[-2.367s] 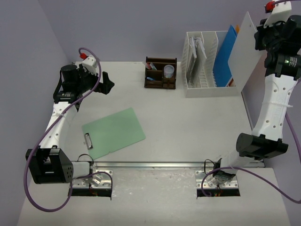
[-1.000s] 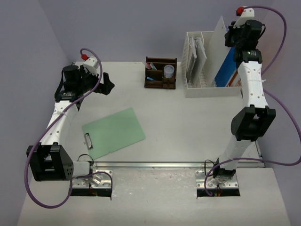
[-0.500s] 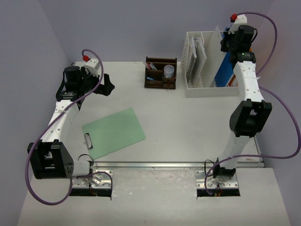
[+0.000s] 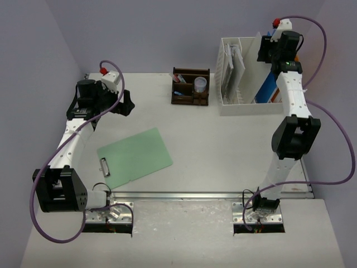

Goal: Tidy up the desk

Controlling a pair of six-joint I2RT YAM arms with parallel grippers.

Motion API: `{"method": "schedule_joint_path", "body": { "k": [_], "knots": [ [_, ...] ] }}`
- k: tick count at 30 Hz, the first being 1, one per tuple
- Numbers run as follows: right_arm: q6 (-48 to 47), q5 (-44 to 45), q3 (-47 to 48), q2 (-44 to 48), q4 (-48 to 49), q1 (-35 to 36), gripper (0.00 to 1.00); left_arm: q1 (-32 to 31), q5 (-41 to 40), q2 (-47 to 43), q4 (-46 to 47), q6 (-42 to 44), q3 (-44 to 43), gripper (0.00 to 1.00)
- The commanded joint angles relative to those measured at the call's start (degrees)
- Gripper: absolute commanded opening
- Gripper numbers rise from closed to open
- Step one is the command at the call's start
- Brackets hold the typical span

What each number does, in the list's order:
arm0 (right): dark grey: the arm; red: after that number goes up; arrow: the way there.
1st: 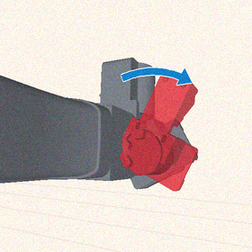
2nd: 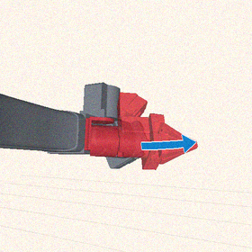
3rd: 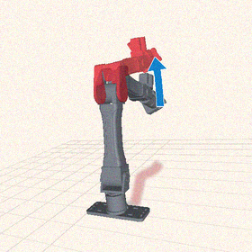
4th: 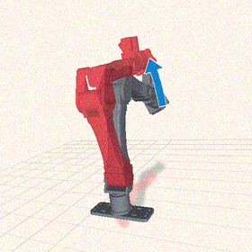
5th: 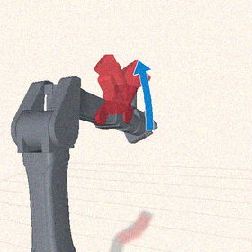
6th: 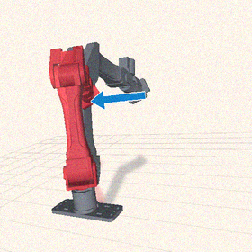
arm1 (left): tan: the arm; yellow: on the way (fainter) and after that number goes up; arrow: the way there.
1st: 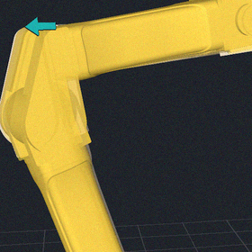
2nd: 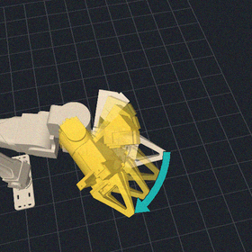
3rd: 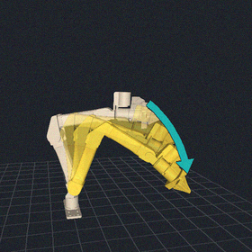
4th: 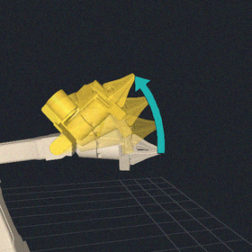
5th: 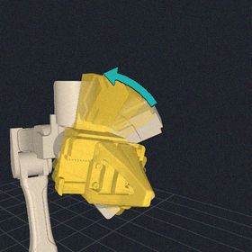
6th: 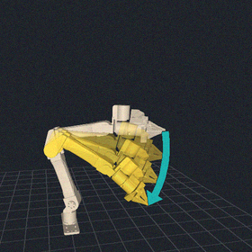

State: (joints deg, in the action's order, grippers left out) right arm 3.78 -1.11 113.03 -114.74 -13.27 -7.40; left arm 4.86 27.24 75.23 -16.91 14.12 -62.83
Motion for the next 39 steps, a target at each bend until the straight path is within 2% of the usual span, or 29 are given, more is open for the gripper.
{"method": "schedule_joint_path", "body": {
  "k": [1, 7, 13, 17, 21, 23, 25, 28, 31, 33, 39],
  "knots": [
    [-2.37, 2.28, 3.78, 2.84, 1.17, -0.63, 0.62, 0.38, -1.31, 0.15, -1.92, 1.70, -0.48, 1.00],
    [-5.74, -1.12, 1.76, 10.47, 3.74, -0.74, 0.64, 1.43, -2.10, -0.02, -3.48, 0.38, 1.79, 1.00],
    [-6.45, -11.51, 1.79, 19.07, -0.95, 1.09, 0.63, 9.15, 1.20, 1.15, -3.72, -12.33, 4.90, 1.00],
    [-7.54, -19.26, -2.12, 22.22, -10.48, 9.34, 0.61, 13.25, -0.82, -0.35, -3.91, -19.44, 7.41, 1.00],
    [-3.98, -23.18, -11.78, 22.63, -15.30, 19.33, 0.59, 15.68, -5.40, -1.57, -8.07, -24.54, 8.36, 1.00],
    [-0.61, -24.86, -14.52, 21.29, -15.39, 21.86, 0.59, 18.48, -4.34, -1.57, -9.68, -25.52, 9.01, 1.00],
    [3.93, -29.28, -16.61, 18.10, -16.13, 24.95, 0.58, 22.43, -0.01, -1.31, -11.65, -26.86, 10.51, 1.00],
    [7.59, -31.84, -17.97, 12.57, -16.12, 29.74, 0.55, 29.05, 5.64, 0.94, -15.02, -25.48, 12.83, 1.00],
    [9.57, -32.59, -20.56, 10.19, -13.53, 32.60, 0.55, 32.54, 8.91, 4.10, -16.81, -21.67, 12.74, 1.00],
    [11.04, -33.41, -22.42, 7.55, -12.40, 33.41, 0.55, 34.63, 10.59, 7.40, -19.17, -15.20, 10.92, 1.00],
    [14.46, -37.18, -26.60, -0.36, -8.48, 34.72, 0.54, 36.34, 12.13, 16.86, -24.46, -1.53, 4.91, 0.97]
  ]
}}
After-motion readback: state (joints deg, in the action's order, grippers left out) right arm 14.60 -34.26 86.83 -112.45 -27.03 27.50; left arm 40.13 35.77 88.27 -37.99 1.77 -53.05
